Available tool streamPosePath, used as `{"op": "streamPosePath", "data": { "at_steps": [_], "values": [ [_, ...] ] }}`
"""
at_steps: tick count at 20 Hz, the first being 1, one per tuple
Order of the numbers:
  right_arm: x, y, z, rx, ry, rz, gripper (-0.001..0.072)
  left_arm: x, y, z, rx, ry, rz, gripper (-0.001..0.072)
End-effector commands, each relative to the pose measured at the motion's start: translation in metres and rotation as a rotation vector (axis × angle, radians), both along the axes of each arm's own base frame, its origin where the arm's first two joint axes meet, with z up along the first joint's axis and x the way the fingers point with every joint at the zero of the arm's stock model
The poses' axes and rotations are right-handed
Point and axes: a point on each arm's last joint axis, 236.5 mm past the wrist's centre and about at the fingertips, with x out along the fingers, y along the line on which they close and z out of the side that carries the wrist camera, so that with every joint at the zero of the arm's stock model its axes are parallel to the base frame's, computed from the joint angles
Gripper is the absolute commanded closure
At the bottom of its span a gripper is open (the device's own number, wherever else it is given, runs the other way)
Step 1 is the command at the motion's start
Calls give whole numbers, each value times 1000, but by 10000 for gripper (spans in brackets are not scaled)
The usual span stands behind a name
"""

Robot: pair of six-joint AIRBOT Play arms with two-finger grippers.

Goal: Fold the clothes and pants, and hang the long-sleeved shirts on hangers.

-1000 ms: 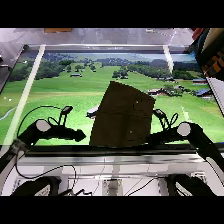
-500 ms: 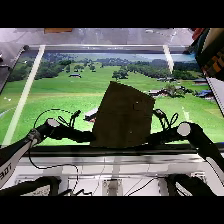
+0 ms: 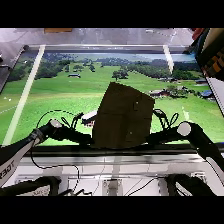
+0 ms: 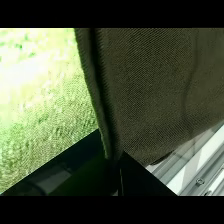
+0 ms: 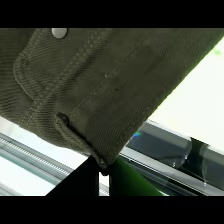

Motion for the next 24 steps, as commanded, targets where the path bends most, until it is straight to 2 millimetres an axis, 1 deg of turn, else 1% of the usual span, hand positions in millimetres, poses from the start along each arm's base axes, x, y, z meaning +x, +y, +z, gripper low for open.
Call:
{"op": "streamPosePath", "data": {
  "at_steps": [1,2,4,5,6,7,8,10,11,12,13,14,15,16,17,18,19,20,21,22,23,24],
  "values": [
    [1,6,9,24,-3,5,680,0,4,-2,18,-15,-21,692],
    [4,7,14,28,-17,7,681,1,4,1,17,-25,-20,692],
    [16,8,28,36,-63,6,680,10,4,15,8,-81,-13,693],
    [22,11,38,46,-90,6,680,18,4,27,2,-120,3,693],
    [29,14,49,60,-115,4,680,29,4,46,-8,-179,26,692],
    [35,19,61,85,-140,0,680,41,5,71,-22,-254,53,692],
    [42,27,77,126,-165,-5,680,54,7,99,-36,-338,80,693],
    [53,47,117,225,-216,2,680,78,13,174,-73,-545,160,693],
    [58,58,141,265,-258,28,680,88,19,221,-95,-672,214,693],
    [61,68,167,285,-319,71,680,94,25,270,-120,-806,265,693],
    [62,79,196,302,-391,113,681,93,31,318,-145,-940,313,693],
    [59,90,225,324,-460,157,681,86,38,370,-176,-1090,357,693],
    [51,102,255,350,-527,205,680,74,45,415,-204,-1220,390,693],
    [38,115,290,384,-602,258,681,56,51,458,-235,-1342,419,693],
    [24,123,318,414,-665,297,680,35,58,493,-264,-1445,443,693],
    [12,127,346,447,-727,314,681,17,63,520,-288,-1528,467,693],
    [2,126,375,485,-791,296,681,-2,70,544,-313,-1608,495,693],
    [-8,123,401,523,-844,271,681,-17,75,562,-333,-1666,518,693],
    [-19,119,425,569,-886,249,681,-30,78,573,-355,-1698,531,693],
    [-29,116,441,608,-906,232,681,-37,78,579,-380,-1698,543,693],
    [-39,114,450,640,-905,218,681,-38,77,578,-394,-1679,546,693],
    [-41,114,450,655,-880,198,681,-35,75,573,-390,-1659,536,693]
  ]
}}
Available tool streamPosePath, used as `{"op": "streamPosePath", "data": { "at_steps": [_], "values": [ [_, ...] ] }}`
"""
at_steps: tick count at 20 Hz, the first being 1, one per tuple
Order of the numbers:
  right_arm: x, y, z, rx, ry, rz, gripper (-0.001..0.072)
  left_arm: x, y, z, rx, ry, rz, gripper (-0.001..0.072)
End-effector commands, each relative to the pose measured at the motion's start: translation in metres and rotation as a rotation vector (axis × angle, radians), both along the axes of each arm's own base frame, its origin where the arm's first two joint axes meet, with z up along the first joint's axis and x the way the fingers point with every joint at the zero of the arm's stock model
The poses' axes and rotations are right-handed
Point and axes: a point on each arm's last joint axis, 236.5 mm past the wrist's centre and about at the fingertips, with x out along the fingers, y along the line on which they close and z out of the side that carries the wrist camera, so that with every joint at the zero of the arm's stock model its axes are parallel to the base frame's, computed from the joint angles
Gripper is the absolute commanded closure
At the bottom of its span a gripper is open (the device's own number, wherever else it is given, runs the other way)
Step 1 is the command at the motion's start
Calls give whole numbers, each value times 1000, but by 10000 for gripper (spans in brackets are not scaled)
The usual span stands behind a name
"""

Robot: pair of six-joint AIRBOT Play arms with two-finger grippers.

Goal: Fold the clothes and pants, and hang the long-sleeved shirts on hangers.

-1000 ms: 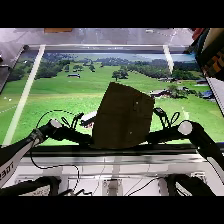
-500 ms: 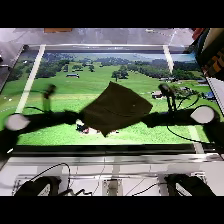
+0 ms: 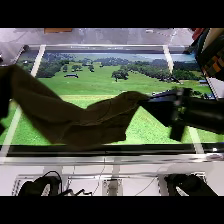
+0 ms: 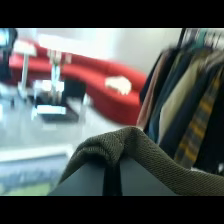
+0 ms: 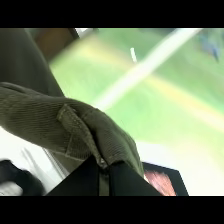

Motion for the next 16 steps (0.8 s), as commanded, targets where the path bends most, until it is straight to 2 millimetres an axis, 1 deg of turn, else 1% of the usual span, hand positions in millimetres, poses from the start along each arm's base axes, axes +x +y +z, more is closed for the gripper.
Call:
{"op": "streamPosePath", "data": {
  "at_steps": [1,2,3,4,6,7,8,9,10,11,12,13,14,15,16],
  "values": [
    [-23,-6,38,124,12,-18,681,-15,3,16,-34,-32,-3,693],
    [-12,-5,30,116,34,-42,681,-3,-2,5,-17,15,-16,693],
    [5,-3,17,95,60,-76,681,13,-8,-11,3,77,-34,693],
    [26,1,-2,61,86,-106,681,32,-18,-36,38,175,-69,693],
    [71,11,-55,-21,166,-160,680,66,-41,-109,129,435,-175,692],
    [94,13,-86,-82,199,-192,680,84,-48,-148,151,559,-208,692],
    [120,11,-119,-167,214,-232,680,106,-47,-185,163,656,-203,692],
    [143,7,-151,-251,226,-271,680,130,-41,-224,195,731,-167,692],
    [165,2,-176,-289,258,-319,680,152,-33,-259,221,798,-128,692],
    [184,-4,-199,-298,307,-367,680,168,-28,-289,242,859,-105,692],
    [202,-14,-222,-308,356,-410,680,179,-26,-315,245,920,-99,692],
    [214,-28,-242,-320,408,-451,680,183,-27,-340,250,985,-108,692],
    [222,-45,-262,-337,475,-490,680,182,-30,-363,255,1053,-130,692],
    [223,-62,-279,-363,537,-515,679,176,-33,-382,264,1121,-162,692],
    [220,-79,-294,-396,603,-532,680,165,-39,-400,275,1198,-207,692]
  ]
}}
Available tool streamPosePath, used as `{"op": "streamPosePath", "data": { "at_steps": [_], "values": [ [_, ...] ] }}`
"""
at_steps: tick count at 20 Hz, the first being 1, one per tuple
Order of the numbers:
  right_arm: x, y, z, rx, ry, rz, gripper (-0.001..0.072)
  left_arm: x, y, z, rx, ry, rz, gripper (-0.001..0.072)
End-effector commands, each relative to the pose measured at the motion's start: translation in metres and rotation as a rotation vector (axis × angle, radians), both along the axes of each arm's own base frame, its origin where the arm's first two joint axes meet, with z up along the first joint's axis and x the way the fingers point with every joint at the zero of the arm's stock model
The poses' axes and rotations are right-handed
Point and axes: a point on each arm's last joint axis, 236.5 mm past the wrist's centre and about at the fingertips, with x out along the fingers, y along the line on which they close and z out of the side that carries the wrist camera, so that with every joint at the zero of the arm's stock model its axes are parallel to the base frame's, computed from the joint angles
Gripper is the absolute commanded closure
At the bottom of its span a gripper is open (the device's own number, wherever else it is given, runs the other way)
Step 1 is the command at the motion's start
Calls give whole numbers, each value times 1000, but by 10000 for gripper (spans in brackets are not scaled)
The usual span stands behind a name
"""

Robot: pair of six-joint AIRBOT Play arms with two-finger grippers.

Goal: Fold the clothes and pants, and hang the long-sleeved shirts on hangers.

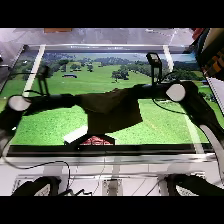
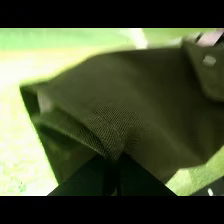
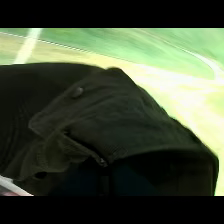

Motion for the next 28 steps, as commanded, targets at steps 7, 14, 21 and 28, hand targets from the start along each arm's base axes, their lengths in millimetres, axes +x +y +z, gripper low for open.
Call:
{"op": "streamPosePath", "data": {
  "at_steps": [7,14,21,28],
  "values": [
    [-31,-92,-143,-203,449,-88,680,-64,-73,-143,-2,513,-216,499],
    [-21,-160,-151,-382,431,-208,9,-65,-75,-135,-9,526,-245,18],
    [9,-190,-116,221,569,-342,31,-51,-54,-119,-38,523,-213,18],
    [51,-137,-172,304,534,-268,22,-51,-54,-119,-37,523,-213,18]
  ]
}}
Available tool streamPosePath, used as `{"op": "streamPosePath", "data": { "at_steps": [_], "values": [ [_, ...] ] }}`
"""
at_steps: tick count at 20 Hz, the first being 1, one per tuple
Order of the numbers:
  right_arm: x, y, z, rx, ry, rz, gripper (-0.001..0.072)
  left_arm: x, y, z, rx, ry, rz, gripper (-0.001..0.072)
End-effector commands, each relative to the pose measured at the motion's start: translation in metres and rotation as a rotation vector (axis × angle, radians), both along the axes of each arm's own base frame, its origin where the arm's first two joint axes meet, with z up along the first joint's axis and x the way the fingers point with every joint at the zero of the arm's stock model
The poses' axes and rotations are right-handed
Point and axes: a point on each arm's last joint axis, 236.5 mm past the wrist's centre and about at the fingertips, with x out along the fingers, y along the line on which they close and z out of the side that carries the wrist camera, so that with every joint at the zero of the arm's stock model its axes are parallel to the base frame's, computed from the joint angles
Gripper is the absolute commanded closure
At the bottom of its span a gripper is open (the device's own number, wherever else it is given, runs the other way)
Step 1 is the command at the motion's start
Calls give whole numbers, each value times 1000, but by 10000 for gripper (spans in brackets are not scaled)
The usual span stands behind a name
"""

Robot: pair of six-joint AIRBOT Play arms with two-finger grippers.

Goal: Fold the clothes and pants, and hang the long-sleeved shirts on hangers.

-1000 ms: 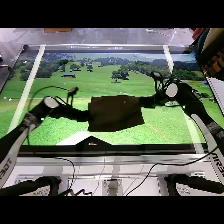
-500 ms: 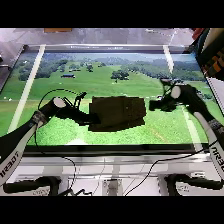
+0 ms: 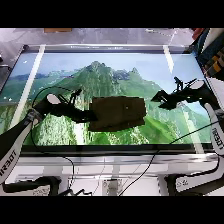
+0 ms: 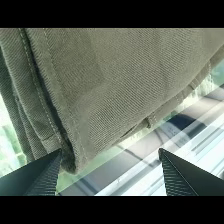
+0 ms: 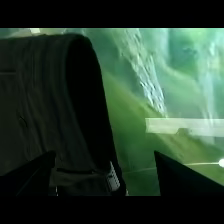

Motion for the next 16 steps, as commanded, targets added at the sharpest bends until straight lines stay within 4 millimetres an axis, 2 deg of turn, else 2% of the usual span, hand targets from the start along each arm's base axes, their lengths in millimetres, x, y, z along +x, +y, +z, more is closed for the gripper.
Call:
{"op": "streamPosePath", "data": {
  "at_steps": [1,4,6,10,14,15,16],
  "values": [
    [20,26,-31,31,-14,-8,22,0,1,1,-1,1,1,18],
    [5,43,-66,50,83,34,22,0,1,0,0,0,1,18],
    [-5,54,-79,61,126,74,22,1,1,0,0,-1,2,18],
    [-20,88,-79,69,110,216,24,12,2,3,6,-88,-36,30],
    [-35,130,-83,61,100,331,27,32,10,18,5,-178,-51,30],
    [-39,139,-84,59,95,361,49,38,15,22,5,-188,-36,30],
    [-44,149,-83,56,68,420,227,44,21,25,6,-196,-18,30]
  ]
}}
